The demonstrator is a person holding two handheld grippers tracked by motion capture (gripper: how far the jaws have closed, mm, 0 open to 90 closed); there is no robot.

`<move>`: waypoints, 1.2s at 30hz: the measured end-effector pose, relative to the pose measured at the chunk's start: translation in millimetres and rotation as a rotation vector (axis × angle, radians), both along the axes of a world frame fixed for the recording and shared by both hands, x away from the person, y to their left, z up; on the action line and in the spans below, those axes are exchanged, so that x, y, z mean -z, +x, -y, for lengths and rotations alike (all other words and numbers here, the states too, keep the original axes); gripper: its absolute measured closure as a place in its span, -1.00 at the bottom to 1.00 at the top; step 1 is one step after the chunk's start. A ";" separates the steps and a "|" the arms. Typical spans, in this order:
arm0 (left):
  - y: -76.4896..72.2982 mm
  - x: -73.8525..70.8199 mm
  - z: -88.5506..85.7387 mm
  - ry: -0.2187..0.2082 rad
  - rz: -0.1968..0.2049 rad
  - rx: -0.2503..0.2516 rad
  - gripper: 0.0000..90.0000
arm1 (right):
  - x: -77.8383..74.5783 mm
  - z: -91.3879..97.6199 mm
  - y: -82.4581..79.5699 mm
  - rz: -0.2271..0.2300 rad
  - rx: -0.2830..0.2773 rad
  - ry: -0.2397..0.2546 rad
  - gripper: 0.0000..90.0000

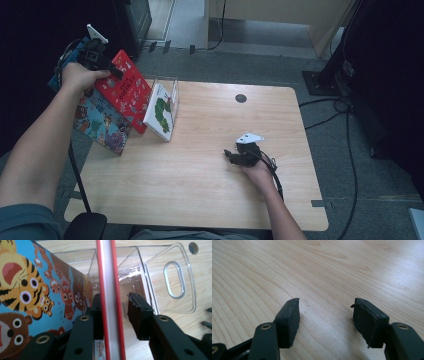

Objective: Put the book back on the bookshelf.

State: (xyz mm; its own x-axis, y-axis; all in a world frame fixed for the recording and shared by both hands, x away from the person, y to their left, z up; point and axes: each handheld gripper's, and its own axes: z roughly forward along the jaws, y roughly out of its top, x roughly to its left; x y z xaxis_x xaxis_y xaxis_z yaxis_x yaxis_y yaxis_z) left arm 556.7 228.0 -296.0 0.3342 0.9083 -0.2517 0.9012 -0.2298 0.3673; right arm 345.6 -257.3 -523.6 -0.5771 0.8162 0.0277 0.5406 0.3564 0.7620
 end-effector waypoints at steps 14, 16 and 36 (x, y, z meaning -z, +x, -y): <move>-3.4 -5.7 -9.0 -0.025 -0.004 -0.033 0.16 | 0.0 0.0 0.0 0.000 0.000 0.000 -0.15; -5.2 -9.9 -11.5 -0.029 0.003 -0.037 0.15 | 0.0 0.0 -0.1 -0.001 0.000 0.000 -0.15; -40.3 -44.3 -21.2 -0.088 0.071 -0.017 -0.05 | 0.1 0.0 0.0 -0.002 -0.008 -0.004 -0.24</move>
